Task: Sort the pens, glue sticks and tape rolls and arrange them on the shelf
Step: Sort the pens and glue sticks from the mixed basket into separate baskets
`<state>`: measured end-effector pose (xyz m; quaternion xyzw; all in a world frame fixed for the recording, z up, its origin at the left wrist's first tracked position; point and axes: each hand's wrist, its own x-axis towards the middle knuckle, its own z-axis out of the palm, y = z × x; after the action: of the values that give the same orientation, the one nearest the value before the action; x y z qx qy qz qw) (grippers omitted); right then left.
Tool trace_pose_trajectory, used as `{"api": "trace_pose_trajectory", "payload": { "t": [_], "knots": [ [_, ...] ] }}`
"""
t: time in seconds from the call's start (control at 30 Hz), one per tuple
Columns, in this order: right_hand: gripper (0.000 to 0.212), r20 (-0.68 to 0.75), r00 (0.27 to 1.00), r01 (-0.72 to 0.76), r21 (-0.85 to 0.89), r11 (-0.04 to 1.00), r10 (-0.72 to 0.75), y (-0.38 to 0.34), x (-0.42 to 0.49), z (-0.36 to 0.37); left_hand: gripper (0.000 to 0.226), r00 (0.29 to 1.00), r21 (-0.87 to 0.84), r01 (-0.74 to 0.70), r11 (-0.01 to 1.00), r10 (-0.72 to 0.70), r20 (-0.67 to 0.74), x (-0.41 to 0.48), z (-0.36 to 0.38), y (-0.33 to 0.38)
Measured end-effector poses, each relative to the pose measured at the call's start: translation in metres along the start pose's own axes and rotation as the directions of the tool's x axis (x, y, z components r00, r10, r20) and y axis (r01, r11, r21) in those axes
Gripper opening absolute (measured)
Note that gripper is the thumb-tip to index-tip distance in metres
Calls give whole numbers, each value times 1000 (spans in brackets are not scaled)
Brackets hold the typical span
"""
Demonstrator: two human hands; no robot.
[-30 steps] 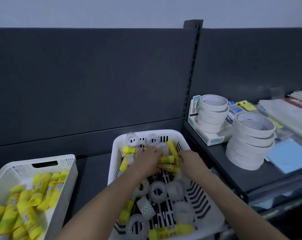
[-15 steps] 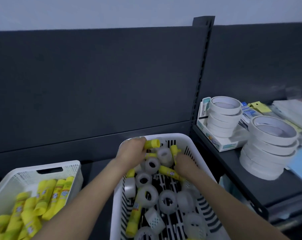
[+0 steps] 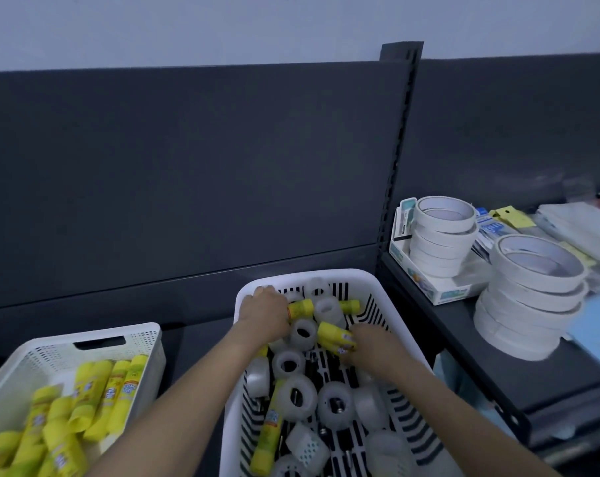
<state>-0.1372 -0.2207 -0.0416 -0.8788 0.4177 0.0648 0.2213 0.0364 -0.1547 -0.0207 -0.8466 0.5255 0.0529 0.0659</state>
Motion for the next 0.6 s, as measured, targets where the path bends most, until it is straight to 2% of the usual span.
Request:
{"api": "trace_pose_trajectory", "payload": {
  "t": [0.07,0.2,0.3,0.37,0.43,0.53,0.6],
  "knots": [
    [24,-39,999,-4,32,999,5,2,0,0,35,1000,14,20,1000,-20,-20,1,5,3],
    [28,-178,984,40,208,977,-3,4,-14,-6,25,995,-180,94,979,-88,40,-1,11,3],
    [30,-258,966,116,397,910,-11,3,-24,-16,25,991,-257,129,958,-135,-6,-5,11,-2],
    [26,-272,962,142,552,821,17,3,-30,-20,20,983,-315,144,938,-173,-66,-11,7,-3],
    [16,-259,965,160,702,694,40,2,-37,-24,6,971,-401,133,906,-200,-130,-20,-1,-5],
    [12,-176,984,142,872,469,28,-2,-46,-30,22,954,-585,86,807,-236,-184,-37,-11,-13],
    [8,-99,995,94,935,343,-3,-8,-52,-31,26,947,-711,41,702,-254,-196,-58,-16,-21]
  ]
}}
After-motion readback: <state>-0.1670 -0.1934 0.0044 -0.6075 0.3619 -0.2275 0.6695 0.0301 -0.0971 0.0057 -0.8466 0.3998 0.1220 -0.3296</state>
